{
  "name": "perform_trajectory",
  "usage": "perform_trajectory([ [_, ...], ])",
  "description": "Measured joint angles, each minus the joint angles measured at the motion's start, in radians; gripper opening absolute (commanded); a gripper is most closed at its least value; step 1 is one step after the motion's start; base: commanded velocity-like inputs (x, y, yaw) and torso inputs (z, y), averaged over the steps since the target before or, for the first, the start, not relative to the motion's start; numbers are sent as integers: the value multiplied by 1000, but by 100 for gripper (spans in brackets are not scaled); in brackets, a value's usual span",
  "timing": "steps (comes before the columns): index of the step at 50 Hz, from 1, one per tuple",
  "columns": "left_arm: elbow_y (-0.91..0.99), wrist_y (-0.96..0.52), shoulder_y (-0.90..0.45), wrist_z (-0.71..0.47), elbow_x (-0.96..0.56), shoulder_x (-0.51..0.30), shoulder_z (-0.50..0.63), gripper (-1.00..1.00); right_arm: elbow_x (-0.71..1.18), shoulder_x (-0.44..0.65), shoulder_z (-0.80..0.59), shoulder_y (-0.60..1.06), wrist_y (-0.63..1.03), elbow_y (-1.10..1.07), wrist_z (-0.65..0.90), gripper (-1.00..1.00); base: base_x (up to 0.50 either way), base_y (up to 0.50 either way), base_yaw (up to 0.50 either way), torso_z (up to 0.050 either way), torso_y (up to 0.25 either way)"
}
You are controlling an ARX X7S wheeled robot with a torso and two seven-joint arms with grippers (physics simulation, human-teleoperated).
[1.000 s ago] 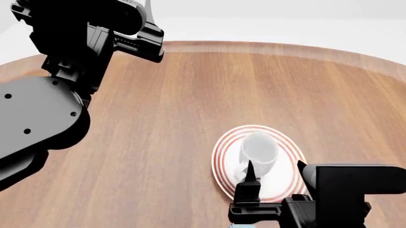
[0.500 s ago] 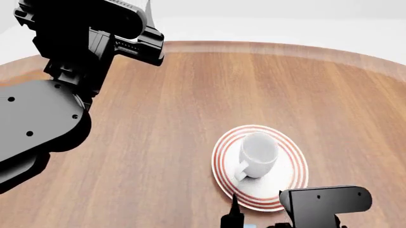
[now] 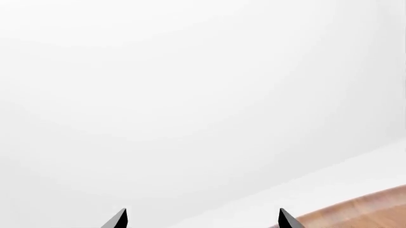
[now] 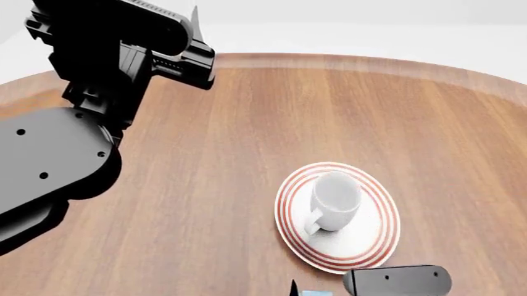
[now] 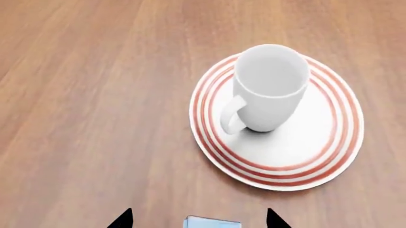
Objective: Pick up the white mug and put it on the plate, and put the chocolate pudding to the right of the plate.
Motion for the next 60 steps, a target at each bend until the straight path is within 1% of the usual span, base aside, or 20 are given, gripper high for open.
perform_trajectory([
  [9,-5,0,5,4,-3,2,-1,100,1,-32,39,-17,39,47,0,100,0,0,0,0,0],
  [28,-9,0,14,3,-7,4,-4,100,1,-143,143,-84,184,96,0,100,0,0,0,0,0],
  [42,-12,-2,20,3,-7,8,-4,100,2,-159,162,-116,194,115,0,100,0,0,0,0,0],
  [60,-19,0,31,2,-10,9,-7,100,-3,-207,196,-150,262,140,0,100,0,0,0,0,0],
])
